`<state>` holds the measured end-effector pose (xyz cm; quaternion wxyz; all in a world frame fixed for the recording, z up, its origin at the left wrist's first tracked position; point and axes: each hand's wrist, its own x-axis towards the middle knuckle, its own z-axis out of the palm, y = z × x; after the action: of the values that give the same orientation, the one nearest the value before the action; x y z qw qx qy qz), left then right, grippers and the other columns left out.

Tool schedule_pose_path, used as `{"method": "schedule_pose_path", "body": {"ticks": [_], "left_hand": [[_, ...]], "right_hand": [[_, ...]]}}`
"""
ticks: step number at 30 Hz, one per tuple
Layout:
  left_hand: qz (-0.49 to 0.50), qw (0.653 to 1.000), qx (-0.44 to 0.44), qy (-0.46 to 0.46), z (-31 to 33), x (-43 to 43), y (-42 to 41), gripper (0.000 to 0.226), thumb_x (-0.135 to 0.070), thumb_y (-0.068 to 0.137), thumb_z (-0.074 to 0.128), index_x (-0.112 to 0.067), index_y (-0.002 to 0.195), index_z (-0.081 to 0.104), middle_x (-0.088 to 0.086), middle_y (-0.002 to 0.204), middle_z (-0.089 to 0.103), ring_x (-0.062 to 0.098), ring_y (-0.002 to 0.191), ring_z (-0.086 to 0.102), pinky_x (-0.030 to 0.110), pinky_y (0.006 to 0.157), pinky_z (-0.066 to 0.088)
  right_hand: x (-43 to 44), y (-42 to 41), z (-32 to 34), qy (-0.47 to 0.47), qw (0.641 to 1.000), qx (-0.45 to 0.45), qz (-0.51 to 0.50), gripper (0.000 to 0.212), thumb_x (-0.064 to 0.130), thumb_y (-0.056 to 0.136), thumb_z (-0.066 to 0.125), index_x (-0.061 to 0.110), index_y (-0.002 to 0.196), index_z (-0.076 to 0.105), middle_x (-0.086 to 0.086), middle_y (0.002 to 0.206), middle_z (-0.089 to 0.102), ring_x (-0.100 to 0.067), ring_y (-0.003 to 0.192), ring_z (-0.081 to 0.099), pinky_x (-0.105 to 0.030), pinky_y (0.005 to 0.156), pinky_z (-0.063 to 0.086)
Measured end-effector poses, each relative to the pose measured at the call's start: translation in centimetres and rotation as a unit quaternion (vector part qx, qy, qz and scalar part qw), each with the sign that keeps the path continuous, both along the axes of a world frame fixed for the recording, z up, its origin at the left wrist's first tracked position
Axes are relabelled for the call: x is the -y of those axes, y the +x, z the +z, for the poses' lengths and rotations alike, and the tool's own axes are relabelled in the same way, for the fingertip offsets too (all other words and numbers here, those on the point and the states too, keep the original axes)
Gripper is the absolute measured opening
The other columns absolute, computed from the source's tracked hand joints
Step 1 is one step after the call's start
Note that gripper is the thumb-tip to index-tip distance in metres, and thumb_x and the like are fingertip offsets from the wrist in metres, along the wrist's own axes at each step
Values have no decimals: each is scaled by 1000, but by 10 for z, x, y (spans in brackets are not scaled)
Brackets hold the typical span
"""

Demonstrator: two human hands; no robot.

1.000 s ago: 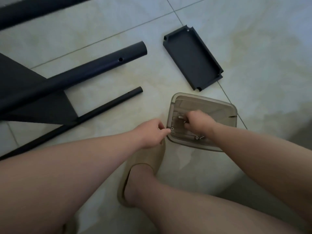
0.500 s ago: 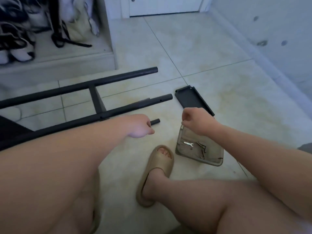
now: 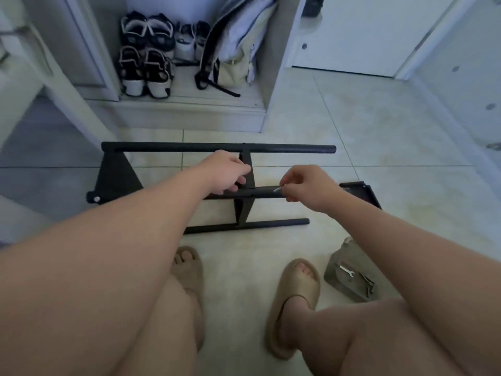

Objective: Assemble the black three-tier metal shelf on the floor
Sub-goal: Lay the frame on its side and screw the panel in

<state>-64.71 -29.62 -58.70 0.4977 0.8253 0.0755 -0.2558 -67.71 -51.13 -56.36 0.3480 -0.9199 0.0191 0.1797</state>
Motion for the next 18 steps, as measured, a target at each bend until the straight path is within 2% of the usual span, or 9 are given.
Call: {"method": "schedule_pose_path", "body": {"ticks": [3,5,8,11,13,16,18], "left_hand": [[4,1000,15,21,-15,-13,9,13,-33,97,57,-24,90,64,-4,93,73,15,72,66,25,60,45],[-6,999,33,38,-25,-16,16,13,-30,97,58,-24,89,65,-3,92,73,13,71,66,26,61,46],[-47,995,46,75,-39,-16,29,16,-25,97,58,-14,94,70,3,94,75,16,76,66,34,81,54],[-93,988,34,122,-48,-13,41,22,-25,97,58,-9,100,73,6,98,75,23,89,69,35,88,52],[-121,981,13,150,-54,-12,48,26,-31,97,58,-10,103,73,7,103,74,26,99,67,37,93,51],[-148,971,-22,184,-63,-9,56,39,-44,99,52,-11,108,71,7,109,72,28,104,64,43,101,48],[-142,971,-34,188,-70,-7,61,45,-50,100,48,-11,109,70,7,106,71,28,101,64,42,99,47]], "right_hand": [[-21,10,-14,-4,999,-16,28,8,13,91,66,20,88,69,0,76,76,-18,86,73,-45,89,59],[-29,18,-24,-17,999,-27,45,10,13,91,66,22,86,67,3,72,76,-15,84,73,-45,89,58],[-32,31,-36,-29,997,-45,57,12,11,90,66,20,83,65,0,73,76,-16,81,73,-45,89,59],[-30,41,-43,-26,996,-53,62,12,10,91,66,17,83,64,-1,73,76,-17,79,74,-44,87,59],[-28,46,-46,-39,996,-43,75,12,12,92,67,20,83,63,3,71,75,-14,78,72,-36,77,58],[-28,48,-50,-52,993,-54,93,15,11,92,68,20,83,61,4,73,75,-8,73,71,-17,55,45],[-28,47,-53,-18,993,-70,94,16,6,91,69,16,82,61,-2,78,76,-9,69,73,-12,51,44]]}}
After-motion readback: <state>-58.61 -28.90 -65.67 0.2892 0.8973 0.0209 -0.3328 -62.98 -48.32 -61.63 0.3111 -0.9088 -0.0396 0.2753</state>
